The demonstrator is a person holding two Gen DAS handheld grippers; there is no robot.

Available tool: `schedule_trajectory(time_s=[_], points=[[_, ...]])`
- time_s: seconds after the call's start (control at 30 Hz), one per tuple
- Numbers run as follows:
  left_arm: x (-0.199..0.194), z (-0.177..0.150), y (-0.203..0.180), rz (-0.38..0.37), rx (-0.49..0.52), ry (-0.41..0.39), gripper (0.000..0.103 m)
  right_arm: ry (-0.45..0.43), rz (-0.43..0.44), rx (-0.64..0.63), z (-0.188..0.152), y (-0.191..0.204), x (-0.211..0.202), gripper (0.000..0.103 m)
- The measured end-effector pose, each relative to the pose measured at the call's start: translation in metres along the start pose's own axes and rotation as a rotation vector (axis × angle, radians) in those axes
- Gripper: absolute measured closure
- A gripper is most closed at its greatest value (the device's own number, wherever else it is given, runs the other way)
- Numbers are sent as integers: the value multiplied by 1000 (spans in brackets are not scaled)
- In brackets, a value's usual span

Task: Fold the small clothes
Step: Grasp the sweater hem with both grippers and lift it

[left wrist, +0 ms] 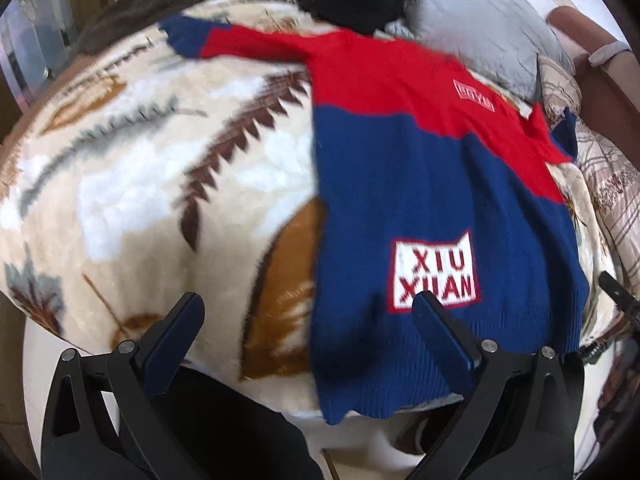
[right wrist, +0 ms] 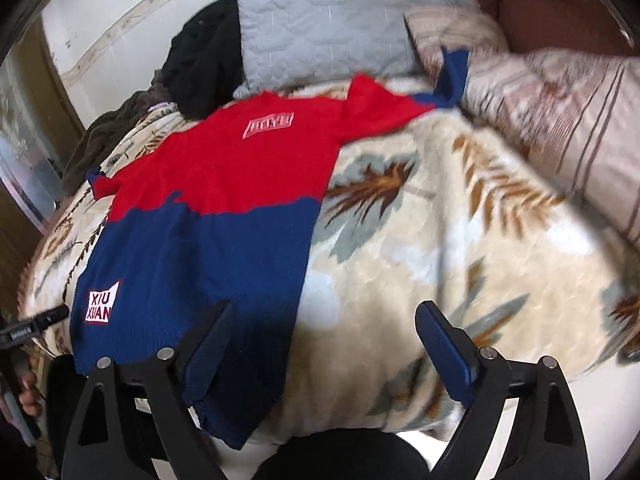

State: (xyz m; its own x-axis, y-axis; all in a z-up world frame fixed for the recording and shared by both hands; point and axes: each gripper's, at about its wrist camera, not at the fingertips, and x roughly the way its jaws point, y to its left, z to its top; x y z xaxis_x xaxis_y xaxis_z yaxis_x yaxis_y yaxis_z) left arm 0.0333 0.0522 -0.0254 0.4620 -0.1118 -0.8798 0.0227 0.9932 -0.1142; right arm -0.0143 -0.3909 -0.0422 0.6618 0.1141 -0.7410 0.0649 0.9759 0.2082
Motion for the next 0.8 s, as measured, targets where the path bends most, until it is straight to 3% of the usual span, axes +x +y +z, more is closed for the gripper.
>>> schedule_trajectory(time_s=[0.1, 0.17, 0.2, 0.23, 0.27, 0.3, 0.33, 0.37, 0.5, 0.63, 0.8], points=[[12, -5, -10, -64, 0, 73, 0, 62, 66, 21, -4, 4, 20, 19], [19, -8, -16, -108, -3, 115, 1, 107, 114, 5, -8, 12, 33, 30], [19, -9, -19, -93, -1, 109, 4, 118, 110, -17, -10, 18, 38, 31], [16, -10, -22, -70, 12, 90, 14, 107, 95, -54, -12, 24, 38, 38], [14, -9, -24, -53, 24, 81, 30, 98, 100, -79, -12, 28, 37, 59], [12, -8, -23, -39, 30, 73, 43, 95, 108, -97, -12, 31, 36, 69], [8, -5, -22, -54, 33, 69, 71, 86, 89, -110, -12, 32, 34, 87], [5, -2, -19, -89, 21, 82, 94, 86, 121, -109, -12, 30, 33, 98], [-9, 5, -10, -129, -4, 98, 95, 43, 199, -59, -3, 15, 17, 98], [-21, 6, -11, -133, 14, 98, 95, -46, 207, -41, 12, -2, -13, 99], [4, 3, -7, -105, 2, 166, 94, 16, 162, -27, 7, -20, 6, 99]])
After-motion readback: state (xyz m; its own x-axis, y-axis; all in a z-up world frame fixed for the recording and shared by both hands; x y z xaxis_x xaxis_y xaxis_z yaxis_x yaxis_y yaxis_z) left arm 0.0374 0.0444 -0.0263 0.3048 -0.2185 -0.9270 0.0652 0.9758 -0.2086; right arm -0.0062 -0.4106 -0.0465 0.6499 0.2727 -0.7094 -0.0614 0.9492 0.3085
